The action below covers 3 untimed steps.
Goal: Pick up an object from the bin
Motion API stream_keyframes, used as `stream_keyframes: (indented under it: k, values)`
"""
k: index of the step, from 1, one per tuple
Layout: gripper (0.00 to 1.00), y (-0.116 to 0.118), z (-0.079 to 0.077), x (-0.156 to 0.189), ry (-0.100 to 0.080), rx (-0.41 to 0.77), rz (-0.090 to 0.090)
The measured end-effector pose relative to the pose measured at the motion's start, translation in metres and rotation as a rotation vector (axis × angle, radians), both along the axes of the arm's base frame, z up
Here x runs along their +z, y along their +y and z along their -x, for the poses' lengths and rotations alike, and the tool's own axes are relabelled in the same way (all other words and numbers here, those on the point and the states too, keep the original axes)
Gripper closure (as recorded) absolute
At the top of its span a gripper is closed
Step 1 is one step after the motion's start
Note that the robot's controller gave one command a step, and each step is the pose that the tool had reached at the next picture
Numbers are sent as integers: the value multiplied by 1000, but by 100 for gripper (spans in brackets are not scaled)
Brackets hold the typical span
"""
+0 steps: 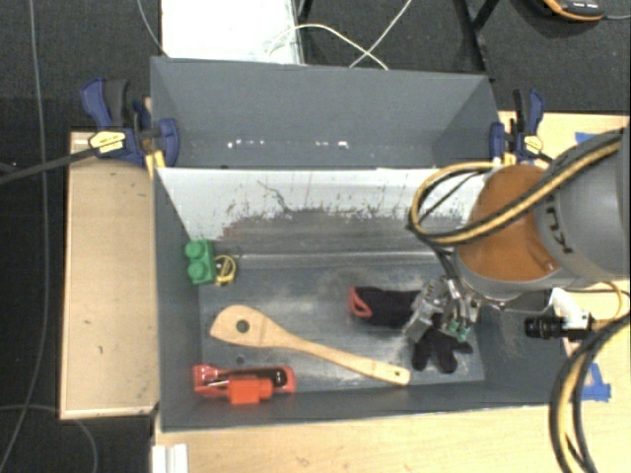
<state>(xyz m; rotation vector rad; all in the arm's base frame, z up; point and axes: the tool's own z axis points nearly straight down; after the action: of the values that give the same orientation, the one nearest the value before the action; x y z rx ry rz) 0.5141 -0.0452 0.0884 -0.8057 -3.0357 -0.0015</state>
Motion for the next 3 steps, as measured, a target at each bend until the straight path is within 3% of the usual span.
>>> stream_keyframes:
  k: [3]
  values:
    - [100,0,-1,51,-7,12,1]
